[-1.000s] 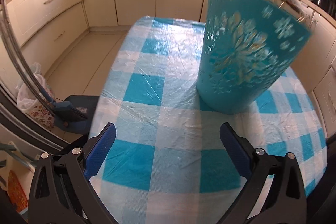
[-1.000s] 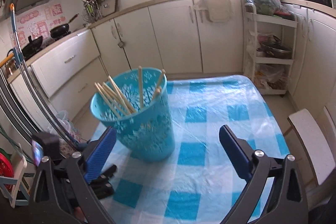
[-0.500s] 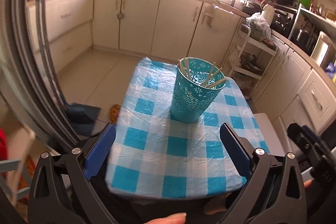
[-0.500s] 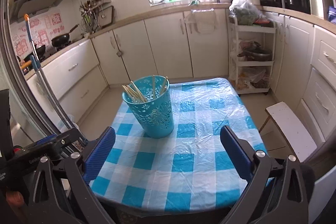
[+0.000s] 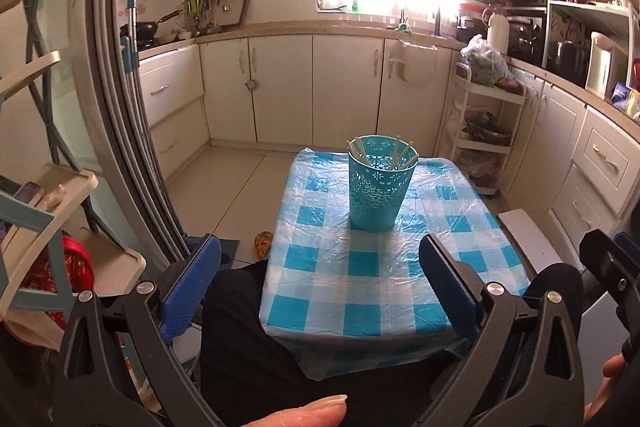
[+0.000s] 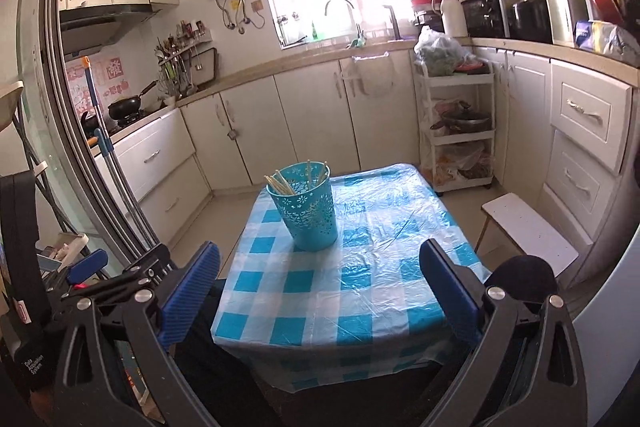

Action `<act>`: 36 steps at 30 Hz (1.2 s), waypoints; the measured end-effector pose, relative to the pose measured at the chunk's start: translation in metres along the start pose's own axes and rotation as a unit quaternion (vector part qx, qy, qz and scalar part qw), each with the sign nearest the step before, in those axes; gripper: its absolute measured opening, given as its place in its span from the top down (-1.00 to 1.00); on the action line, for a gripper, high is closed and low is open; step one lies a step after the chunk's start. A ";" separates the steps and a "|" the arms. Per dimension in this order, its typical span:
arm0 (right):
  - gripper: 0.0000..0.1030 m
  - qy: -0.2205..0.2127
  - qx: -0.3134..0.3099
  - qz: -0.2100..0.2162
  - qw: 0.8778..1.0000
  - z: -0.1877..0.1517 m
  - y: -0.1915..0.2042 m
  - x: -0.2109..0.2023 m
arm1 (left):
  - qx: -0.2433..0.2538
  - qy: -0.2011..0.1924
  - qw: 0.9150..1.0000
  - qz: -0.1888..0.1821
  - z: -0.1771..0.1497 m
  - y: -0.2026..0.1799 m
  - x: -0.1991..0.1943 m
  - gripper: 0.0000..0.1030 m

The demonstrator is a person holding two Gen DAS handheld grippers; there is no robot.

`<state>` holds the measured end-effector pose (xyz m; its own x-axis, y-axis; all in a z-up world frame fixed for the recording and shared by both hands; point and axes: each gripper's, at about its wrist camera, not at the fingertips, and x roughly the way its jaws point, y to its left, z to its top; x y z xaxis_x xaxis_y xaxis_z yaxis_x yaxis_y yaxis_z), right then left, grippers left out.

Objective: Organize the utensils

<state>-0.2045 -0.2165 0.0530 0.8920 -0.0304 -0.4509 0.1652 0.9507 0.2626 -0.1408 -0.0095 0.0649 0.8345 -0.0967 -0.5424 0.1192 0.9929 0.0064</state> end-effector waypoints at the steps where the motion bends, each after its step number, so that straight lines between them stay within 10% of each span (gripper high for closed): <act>1: -0.86 -0.004 -0.006 0.001 1.000 0.000 0.003 -0.003 | 0.002 -0.004 1.000 0.000 0.000 0.000 -0.004 -0.85; 36: -0.86 -0.037 -0.043 0.013 0.998 -0.004 0.018 -0.034 | -0.011 -0.047 0.999 -0.005 0.001 0.006 -0.040 -0.85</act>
<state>-0.2330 -0.1973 0.0698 0.9247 -0.0247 -0.3800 0.1072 0.9744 0.1976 -0.1730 0.0007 0.0871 0.8802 -0.1125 -0.4611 0.1174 0.9929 -0.0183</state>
